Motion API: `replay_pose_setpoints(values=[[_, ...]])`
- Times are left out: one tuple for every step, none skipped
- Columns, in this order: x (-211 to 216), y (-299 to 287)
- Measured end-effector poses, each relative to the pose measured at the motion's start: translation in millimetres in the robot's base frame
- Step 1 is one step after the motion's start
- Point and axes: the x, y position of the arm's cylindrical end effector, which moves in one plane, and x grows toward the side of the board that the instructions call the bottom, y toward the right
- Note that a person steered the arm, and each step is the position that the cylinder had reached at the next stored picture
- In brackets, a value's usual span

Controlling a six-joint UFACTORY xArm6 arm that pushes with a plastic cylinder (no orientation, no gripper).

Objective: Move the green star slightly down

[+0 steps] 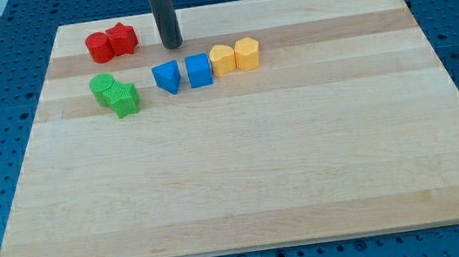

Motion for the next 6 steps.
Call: replay_pose_setpoints(values=[[-1.5, 0.0], [-1.5, -6.4], [1.3, -15.9], [12.2, -18.6], [33.0, -21.8], [61.4, -36.8]])
